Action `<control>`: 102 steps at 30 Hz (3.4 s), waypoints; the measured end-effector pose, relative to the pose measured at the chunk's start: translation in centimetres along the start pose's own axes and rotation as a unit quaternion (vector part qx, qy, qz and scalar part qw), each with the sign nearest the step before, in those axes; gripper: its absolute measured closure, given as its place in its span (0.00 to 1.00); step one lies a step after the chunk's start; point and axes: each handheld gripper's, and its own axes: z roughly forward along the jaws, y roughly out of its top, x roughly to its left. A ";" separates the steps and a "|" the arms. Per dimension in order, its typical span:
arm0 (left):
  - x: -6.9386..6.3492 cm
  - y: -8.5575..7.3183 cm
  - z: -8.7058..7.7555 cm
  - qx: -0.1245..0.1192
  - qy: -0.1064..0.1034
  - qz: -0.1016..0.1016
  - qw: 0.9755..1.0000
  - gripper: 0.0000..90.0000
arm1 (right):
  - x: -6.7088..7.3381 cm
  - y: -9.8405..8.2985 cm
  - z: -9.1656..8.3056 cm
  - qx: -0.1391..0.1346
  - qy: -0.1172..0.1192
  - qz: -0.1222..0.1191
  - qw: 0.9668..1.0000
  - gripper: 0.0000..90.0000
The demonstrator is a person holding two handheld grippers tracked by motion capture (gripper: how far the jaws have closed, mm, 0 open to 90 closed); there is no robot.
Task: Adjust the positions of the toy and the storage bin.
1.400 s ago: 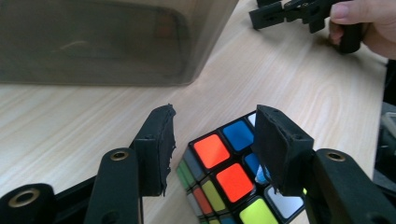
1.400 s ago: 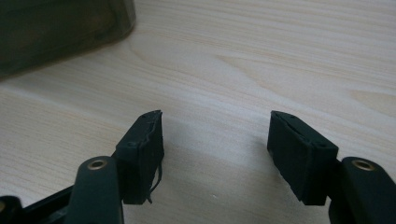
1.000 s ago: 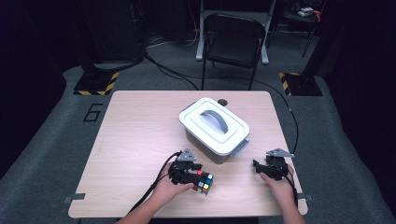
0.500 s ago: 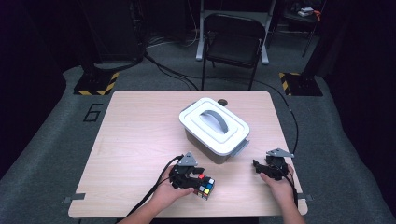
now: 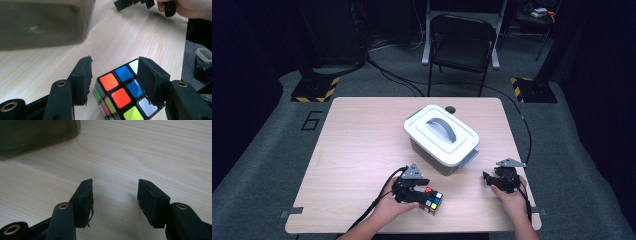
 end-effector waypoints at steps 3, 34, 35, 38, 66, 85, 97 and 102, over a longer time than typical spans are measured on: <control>0.6 0.1 -1.4 -0.006 0.010 -0.002 1.000 0.50 | 0.3 0.2 -0.5 0.001 -0.004 -0.007 1.000 0.51; 6.7 -5.2 -6.7 -0.001 0.096 -0.067 0.993 0.51 | 2.8 5.6 -7.8 -0.028 0.060 -0.045 0.997 0.47; 7.0 -5.5 -7.0 -0.007 0.105 -0.071 0.992 0.51 | 2.9 5.9 -8.0 -0.030 0.063 -0.047 0.997 0.47; 7.8 -5.9 -7.5 -0.006 0.114 -0.074 0.991 0.51 | 3.3 6.9 -8.5 -0.032 0.063 -0.060 0.996 0.47; 10.2 -7.9 -7.0 0.033 0.159 -0.086 0.983 0.51 | 5.1 12.4 -7.2 -0.046 0.096 -0.086 0.991 0.52; 11.2 -8.4 -6.8 0.042 0.189 -0.077 0.978 0.49 | 7.5 15.9 -3.8 -0.035 0.111 -0.108 0.987 0.51; 11.3 -8.9 -6.6 0.031 0.207 -0.055 0.976 0.44 | 8.1 17.5 -2.2 -0.045 0.120 -0.090 0.988 0.50; 11.2 -9.0 -6.5 0.024 0.208 -0.055 0.976 0.43 | 8.3 17.7 -1.6 -0.049 0.119 -0.091 0.988 0.50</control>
